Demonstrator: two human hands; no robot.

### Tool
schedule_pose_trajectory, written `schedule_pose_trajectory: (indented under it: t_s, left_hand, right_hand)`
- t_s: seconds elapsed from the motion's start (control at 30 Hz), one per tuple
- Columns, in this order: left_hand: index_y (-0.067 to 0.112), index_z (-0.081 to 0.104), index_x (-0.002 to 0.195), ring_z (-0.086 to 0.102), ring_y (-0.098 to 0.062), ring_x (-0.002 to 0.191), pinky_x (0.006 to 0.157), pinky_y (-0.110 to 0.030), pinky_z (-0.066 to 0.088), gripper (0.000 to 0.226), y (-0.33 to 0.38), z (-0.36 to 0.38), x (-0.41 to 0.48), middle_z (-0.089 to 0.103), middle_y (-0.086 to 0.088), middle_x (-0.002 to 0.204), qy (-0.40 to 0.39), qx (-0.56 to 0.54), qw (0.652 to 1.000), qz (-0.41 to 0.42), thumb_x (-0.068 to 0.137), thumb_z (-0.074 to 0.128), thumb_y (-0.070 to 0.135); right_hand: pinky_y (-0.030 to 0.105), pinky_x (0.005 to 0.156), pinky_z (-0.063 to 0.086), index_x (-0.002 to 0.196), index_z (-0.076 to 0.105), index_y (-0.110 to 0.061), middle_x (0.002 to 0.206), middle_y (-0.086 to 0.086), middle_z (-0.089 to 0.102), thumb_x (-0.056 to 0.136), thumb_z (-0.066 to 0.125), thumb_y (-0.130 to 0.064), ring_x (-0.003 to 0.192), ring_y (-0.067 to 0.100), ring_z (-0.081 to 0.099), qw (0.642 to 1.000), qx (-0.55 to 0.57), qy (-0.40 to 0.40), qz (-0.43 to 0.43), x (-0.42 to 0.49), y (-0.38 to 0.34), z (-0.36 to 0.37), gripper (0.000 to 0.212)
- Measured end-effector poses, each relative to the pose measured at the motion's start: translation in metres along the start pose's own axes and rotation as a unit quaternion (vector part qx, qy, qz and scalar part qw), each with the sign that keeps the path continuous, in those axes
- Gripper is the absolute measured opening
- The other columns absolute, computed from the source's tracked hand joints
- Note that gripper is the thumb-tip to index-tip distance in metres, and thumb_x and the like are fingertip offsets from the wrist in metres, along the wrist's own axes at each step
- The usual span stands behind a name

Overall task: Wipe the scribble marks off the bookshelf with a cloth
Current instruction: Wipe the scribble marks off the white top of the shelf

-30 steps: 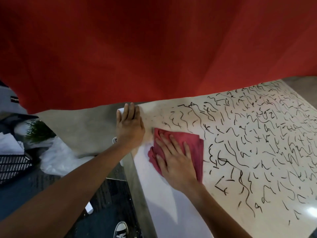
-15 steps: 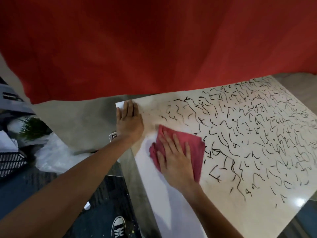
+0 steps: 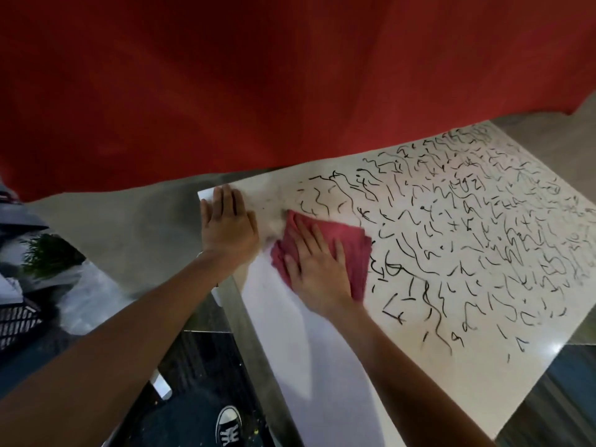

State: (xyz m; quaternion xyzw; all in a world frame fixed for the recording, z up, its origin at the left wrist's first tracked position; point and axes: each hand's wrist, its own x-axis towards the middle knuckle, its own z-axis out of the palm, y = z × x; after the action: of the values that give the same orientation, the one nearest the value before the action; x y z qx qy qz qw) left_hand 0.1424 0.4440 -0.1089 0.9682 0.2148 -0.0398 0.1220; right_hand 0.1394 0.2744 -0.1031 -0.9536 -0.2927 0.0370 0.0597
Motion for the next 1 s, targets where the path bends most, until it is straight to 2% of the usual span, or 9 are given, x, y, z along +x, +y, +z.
schedule_pose_trajectory:
  t_s: [0.07, 0.17, 0.27, 0.33, 0.47, 0.6, 0.73, 0.87, 1.0]
  left_hand:
    - [-0.003, -0.001, 0.150, -0.007, -0.030, 0.147, 0.117, -0.042, -0.006, 0.058, 0.002, -0.001, 0.002, -0.006, -0.018, 0.159, -0.008, 0.000, 1.000, 0.000, 0.104, 0.018, 0.027]
    - [-0.005, 0.001, 0.149, -0.005, -0.032, 0.147, 0.117, -0.041, -0.006, 0.059, 0.008, 0.002, 0.004, -0.003, -0.021, 0.159, 0.009, -0.007, 1.000, -0.013, 0.103, 0.021, 0.026]
    - [-0.007, 0.003, 0.149, -0.004, -0.033, 0.147, 0.117, -0.040, -0.008, 0.059, 0.011, 0.009, 0.004, 0.000, -0.023, 0.158, 0.040, -0.030, 0.999, -0.019, 0.103, 0.019, 0.027]
    - [-0.008, 0.007, 0.148, 0.000, -0.034, 0.147, 0.117, -0.040, -0.007, 0.060, 0.011, 0.012, 0.004, 0.004, -0.024, 0.158, 0.060, -0.039, 0.997, -0.022, 0.101, 0.018, 0.027]
    - [-0.008, 0.009, 0.148, 0.002, -0.035, 0.147, 0.117, -0.040, -0.005, 0.060, 0.010, 0.011, 0.003, 0.006, -0.025, 0.157, 0.062, -0.036, 0.997, -0.012, 0.103, 0.024, 0.028]
    - [-0.007, 0.006, 0.149, -0.002, -0.033, 0.147, 0.117, -0.040, -0.006, 0.060, 0.009, 0.010, 0.001, 0.003, -0.023, 0.158, 0.052, -0.030, 0.998, -0.012, 0.103, 0.020, 0.029]
    - [-0.007, 0.005, 0.149, -0.002, -0.033, 0.147, 0.117, -0.041, -0.007, 0.060, 0.009, 0.013, 0.004, 0.002, -0.023, 0.158, 0.067, -0.038, 0.997, -0.012, 0.103, 0.025, 0.026]
    - [-0.006, 0.006, 0.149, -0.001, -0.032, 0.147, 0.117, -0.041, -0.007, 0.060, 0.010, 0.012, 0.004, 0.003, -0.024, 0.158, 0.064, -0.032, 0.997, -0.006, 0.103, 0.025, 0.026]
    - [-0.006, 0.007, 0.149, -0.001, -0.031, 0.148, 0.117, -0.039, -0.005, 0.059, 0.011, 0.008, 0.000, 0.003, -0.023, 0.158, 0.062, -0.030, 0.998, -0.002, 0.103, 0.024, 0.026]
  right_hand:
    - [0.051, 0.098, 0.043, 0.136, 0.053, -0.019, 0.142, -0.002, 0.050, 0.092, 0.029, -0.043, 0.129, 0.020, 0.050, 0.998, -0.030, 0.027, -0.038, -0.048, 0.005, -0.002, 0.056]
    - [0.045, 0.090, 0.048, 0.125, 0.063, -0.022, 0.134, -0.002, 0.058, 0.087, 0.037, -0.049, 0.118, 0.020, 0.057, 0.996, -0.063, 0.023, -0.065, -0.059, 0.017, -0.005, 0.054]
    - [0.052, 0.107, 0.028, 0.145, 0.040, -0.022, 0.153, -0.004, 0.035, 0.089, 0.024, -0.053, 0.139, 0.019, 0.033, 0.996, -0.008, -0.014, -0.086, -0.013, 0.017, -0.005, 0.065]
    - [0.054, 0.111, 0.019, 0.150, 0.029, -0.024, 0.158, -0.006, 0.023, 0.090, 0.018, -0.053, 0.144, 0.017, 0.021, 0.997, -0.001, -0.012, -0.076, 0.033, 0.016, -0.004, 0.068]
    - [0.051, 0.117, 0.006, 0.152, 0.020, -0.024, 0.161, -0.007, 0.006, 0.099, 0.026, -0.044, 0.147, 0.014, 0.003, 0.999, 0.008, -0.032, 0.004, 0.095, 0.014, -0.005, 0.057]
    - [0.044, 0.118, 0.004, 0.151, 0.025, -0.023, 0.159, -0.007, 0.016, 0.093, 0.010, -0.047, 0.147, 0.014, 0.012, 0.999, 0.018, 0.021, -0.030, 0.025, 0.010, 0.000, 0.065]
    - [0.043, 0.112, 0.007, 0.148, 0.033, -0.020, 0.155, -0.003, 0.029, 0.096, 0.017, -0.042, 0.144, 0.018, 0.023, 0.999, -0.001, 0.019, -0.026, -0.034, 0.012, 0.003, 0.059]
    - [0.044, 0.117, 0.004, 0.152, 0.019, -0.026, 0.160, -0.011, 0.012, 0.089, 0.003, -0.048, 0.147, 0.010, 0.007, 1.000, 0.015, 0.003, 0.001, 0.032, 0.017, -0.002, 0.069]
    - [0.049, 0.117, 0.002, 0.152, 0.021, -0.026, 0.161, -0.010, 0.004, 0.101, 0.022, -0.039, 0.147, 0.012, 0.000, 0.997, 0.046, -0.027, 0.054, 0.094, 0.022, -0.004, 0.052]
